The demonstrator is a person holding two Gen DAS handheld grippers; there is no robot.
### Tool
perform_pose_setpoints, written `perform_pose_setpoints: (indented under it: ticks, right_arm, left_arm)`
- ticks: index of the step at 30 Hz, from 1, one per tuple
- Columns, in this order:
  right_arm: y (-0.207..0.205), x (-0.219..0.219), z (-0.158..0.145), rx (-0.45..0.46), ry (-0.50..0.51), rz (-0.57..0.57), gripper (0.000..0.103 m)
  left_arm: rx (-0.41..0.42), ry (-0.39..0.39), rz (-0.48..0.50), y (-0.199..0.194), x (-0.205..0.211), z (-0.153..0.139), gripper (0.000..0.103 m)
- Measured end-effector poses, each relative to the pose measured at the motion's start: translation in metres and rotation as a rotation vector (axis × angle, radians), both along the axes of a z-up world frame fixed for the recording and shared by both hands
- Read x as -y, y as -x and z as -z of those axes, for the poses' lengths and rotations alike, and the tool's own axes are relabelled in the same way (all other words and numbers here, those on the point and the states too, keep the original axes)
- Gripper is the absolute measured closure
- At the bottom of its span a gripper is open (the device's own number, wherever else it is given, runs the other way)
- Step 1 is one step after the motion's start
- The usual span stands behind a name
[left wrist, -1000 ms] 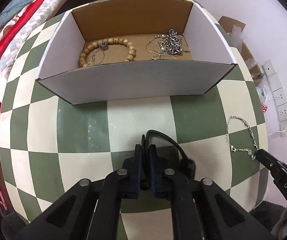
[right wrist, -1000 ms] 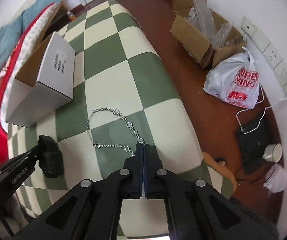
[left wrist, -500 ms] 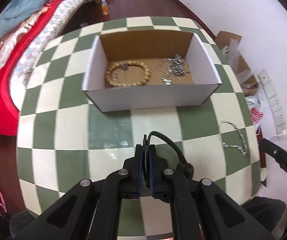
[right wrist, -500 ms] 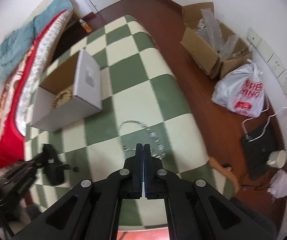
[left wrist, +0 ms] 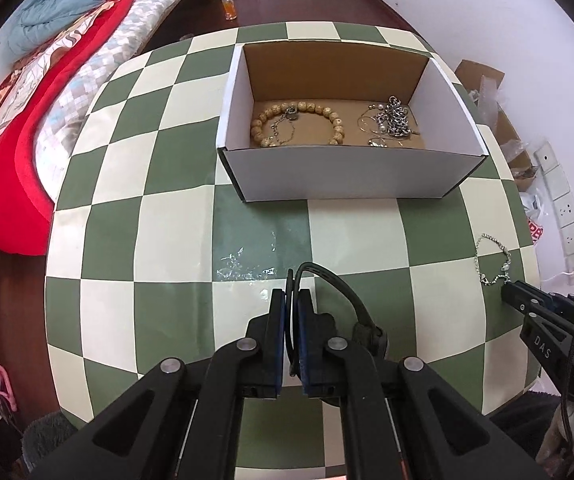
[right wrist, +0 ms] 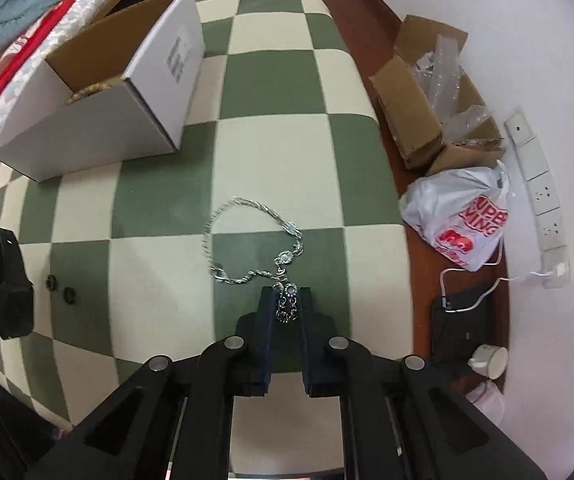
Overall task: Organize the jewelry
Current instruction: 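Grasp the black watch band with the left tool while the right reaches toward the rhinestone necklace, then carry the watch band and silver chain necklace into the box, opening both tools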
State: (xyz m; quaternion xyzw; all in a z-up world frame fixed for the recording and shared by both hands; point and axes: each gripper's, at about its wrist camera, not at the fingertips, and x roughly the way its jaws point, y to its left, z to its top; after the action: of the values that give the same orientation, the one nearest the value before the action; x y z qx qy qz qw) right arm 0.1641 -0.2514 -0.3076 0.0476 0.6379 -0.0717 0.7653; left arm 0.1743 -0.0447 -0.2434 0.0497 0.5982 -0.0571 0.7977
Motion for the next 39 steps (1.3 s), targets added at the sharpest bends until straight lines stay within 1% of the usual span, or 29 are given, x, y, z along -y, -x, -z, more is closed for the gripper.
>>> perform_pose_setpoints:
  ticks: [1,4,5,8,11,14,21,28,31,35,37,39]
  right_arm:
    - [0.001,0.001,-0.003,0.016,-0.025,0.013,0.103]
    - [0.006,0.005,-0.02,0.07,-0.087,0.054,0.103]
    - [0.008,0.007,-0.03,0.096,-0.111,0.07,0.103]
    - [0.01,0.008,-0.052,0.145,-0.155,0.084,0.103]
    - [0.012,0.007,-0.07,0.177,-0.163,0.086,0.103]
    - [0.011,0.007,-0.087,0.204,-0.198,0.092,0.103]
    - [0.011,0.002,-0.126,0.272,-0.196,0.068,0.103]
    - [0.004,-0.013,-0.167,0.344,-0.217,0.03,0.103]
    - [-0.007,-0.024,-0.187,0.38,-0.227,0.004,0.103]
    - [-0.029,-0.036,-0.212,0.419,-0.24,-0.03,0.103]
    - [-0.042,-0.043,-0.219,0.431,-0.242,-0.042,0.103]
    - [-0.057,-0.049,-0.223,0.435,-0.248,-0.054,0.103]
  left_arm:
    - [0.004,-0.001,0.002,0.001,0.0,-0.002,0.1]
    - [0.021,0.001,0.006,0.003,-0.002,-0.01,0.1]
    - [0.025,0.002,0.007,0.003,-0.003,-0.012,0.1]
    - [0.037,0.013,0.006,0.003,-0.004,-0.02,0.1]
    - [0.049,0.028,0.006,0.003,-0.004,-0.029,0.1]
    - [0.063,0.035,0.003,0.002,-0.007,-0.038,0.1]
    - [0.111,0.015,0.006,0.001,-0.008,-0.063,0.1]
    - [0.155,0.017,0.014,-0.006,-0.008,-0.091,0.1]
    - [0.17,0.034,0.013,-0.016,-0.009,-0.105,0.1]
    - [0.185,0.058,0.01,-0.039,-0.014,-0.124,0.1]
    - [0.187,0.063,0.007,-0.054,-0.017,-0.13,0.1]
    - [0.168,0.093,0.0,-0.071,-0.02,-0.132,0.1]
